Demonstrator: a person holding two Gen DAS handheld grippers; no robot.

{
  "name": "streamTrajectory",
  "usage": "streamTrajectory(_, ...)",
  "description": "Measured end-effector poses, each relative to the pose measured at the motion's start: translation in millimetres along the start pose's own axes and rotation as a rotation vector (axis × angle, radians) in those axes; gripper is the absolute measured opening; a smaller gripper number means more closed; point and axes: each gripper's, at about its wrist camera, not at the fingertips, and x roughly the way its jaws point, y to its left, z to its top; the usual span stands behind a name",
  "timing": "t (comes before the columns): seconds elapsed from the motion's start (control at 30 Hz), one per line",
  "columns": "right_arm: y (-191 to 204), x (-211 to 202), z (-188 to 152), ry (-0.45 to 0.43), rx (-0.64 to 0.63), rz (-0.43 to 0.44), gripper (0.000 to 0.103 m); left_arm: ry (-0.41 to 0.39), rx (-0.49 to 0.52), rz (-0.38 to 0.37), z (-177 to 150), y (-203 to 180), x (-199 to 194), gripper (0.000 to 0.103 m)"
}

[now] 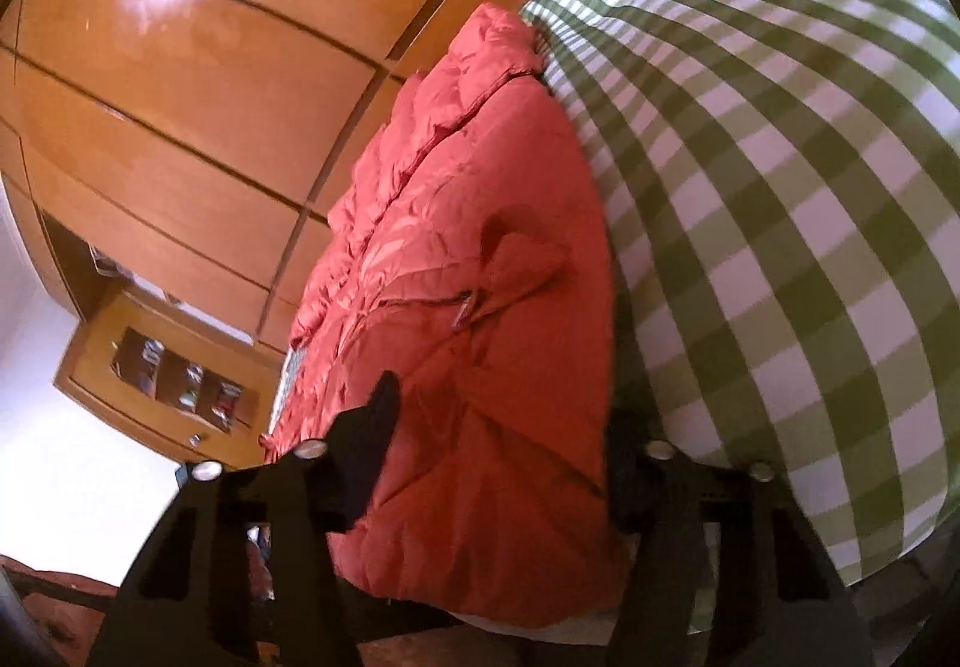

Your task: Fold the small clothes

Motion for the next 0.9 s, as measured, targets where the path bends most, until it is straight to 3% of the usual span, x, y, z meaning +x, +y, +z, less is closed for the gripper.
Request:
streamTrajectory(0.27,-5.7,-1.4,0.1,0.022,0.004,0.039,0.046,-0.002,-0.045,-0.005,-0.5,-1.5,8.1,0.078)
streamTrajectory(0.37,-3.5,-0.9,-2.1,0.043,-0.018,0.036,0.046,0.009,-0.026,-0.003,-1.7,-8.4,11.0,0.095)
streamTrajectory(0.47,-3.9,1.9,-1.0,0.043,-0.003,0.034,0.046,0.032,0.034,0.062,-1.9,-19.9,18.8,0.095)
streamTrajectory(0.53,-0.5,5.6,1.9,0.063,0.003,0.023,0.035,0.032,0.023,0.094,0.7,-20.5,21.1,0.077)
streamTrajectory(0.57,0.5,6.8,4.4,0.068,0.008,0.029,0.025,0.025,-0.009,0.102,3.8,-17.1,20.0,0.058)
streamTrajectory(0.63,3.9,4.4,11.8,0.063,0.032,0.088,0.022,0.018,-0.093,0.073,9.4,-7.2,16.2,0.026)
streamTrajectory(0.77,19.4,-2.3,31.6,0.052,0.039,0.206,0.018,-0.040,-0.100,0.028,16.5,-14.3,-3.4,0.019)
streamTrajectory(0.9,28.8,-7.8,47.5,0.027,0.071,0.310,0.017,-0.114,-0.095,-0.065,16.3,-27.4,-29.0,0.015)
